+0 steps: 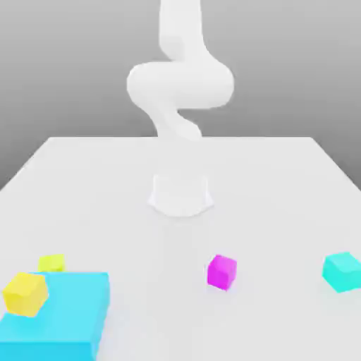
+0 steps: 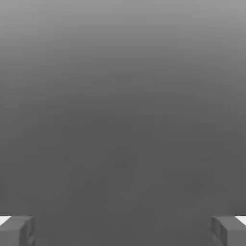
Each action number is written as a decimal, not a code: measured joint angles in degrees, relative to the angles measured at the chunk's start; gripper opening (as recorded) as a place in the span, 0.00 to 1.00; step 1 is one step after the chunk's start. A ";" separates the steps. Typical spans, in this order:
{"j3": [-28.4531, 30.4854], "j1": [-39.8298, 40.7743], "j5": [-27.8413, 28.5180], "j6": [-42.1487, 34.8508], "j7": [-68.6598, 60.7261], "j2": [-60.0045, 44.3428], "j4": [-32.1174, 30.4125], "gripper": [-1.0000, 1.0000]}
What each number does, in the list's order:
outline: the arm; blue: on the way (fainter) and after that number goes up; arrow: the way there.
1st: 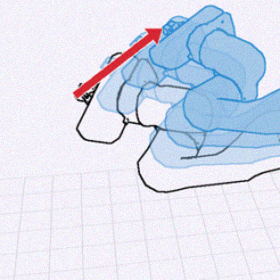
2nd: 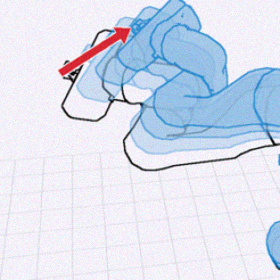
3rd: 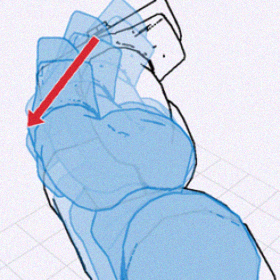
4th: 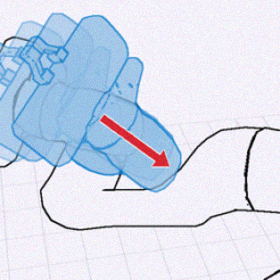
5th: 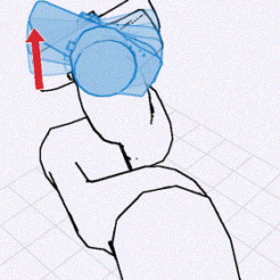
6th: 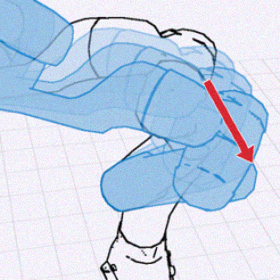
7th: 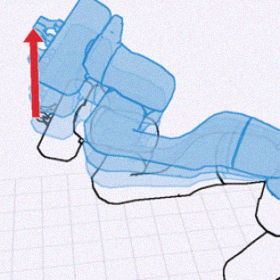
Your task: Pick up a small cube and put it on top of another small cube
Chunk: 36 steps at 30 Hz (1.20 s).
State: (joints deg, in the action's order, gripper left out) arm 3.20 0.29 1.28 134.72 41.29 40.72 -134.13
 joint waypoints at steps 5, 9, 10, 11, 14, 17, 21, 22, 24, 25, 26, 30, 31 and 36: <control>7.47 0.60 1.99 6.10 -9.93 -10.41 -4.85 0.50; 13.66 1.24 2.29 10.81 -18.51 -18.42 -8.60 0.50; 15.19 1.43 2.15 12.00 -20.80 -20.44 -9.54 0.50; 16.75 1.60 1.93 13.19 -23.16 -22.48 -10.48 0.50; 21.09 2.34 0.39 16.77 -30.85 -28.75 -13.31 0.50; 24.59 3.57 -2.71 20.32 -39.66 -35.32 -16.13 0.50; 25.45 8.74 -9.08 24.86 -52.98 -44.45 -19.79 0.50; 24.58 10.11 -11.13 26.06 -56.08 -46.70 -20.31 0.50; 21.29 12.88 -16.41 28.79 -61.18 -51.13 -20.01 0.50; 18.88 14.83 -18.95 30.24 -63.29 -53.24 -19.60 0.50; 16.32 16.91 -21.38 31.71 -65.25 -55.30 -19.11 0.50; 9.37 22.68 -26.88 35.67 -69.61 -60.54 -17.76 0.00; 9.37 22.68 -26.88 35.66 -69.61 -60.54 -17.76 0.00; 9.41 22.68 -26.71 35.48 -69.48 -60.44 -17.80 0.00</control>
State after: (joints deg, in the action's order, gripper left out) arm 12.61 22.97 -25.43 170.21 -28.19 -19.72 -151.93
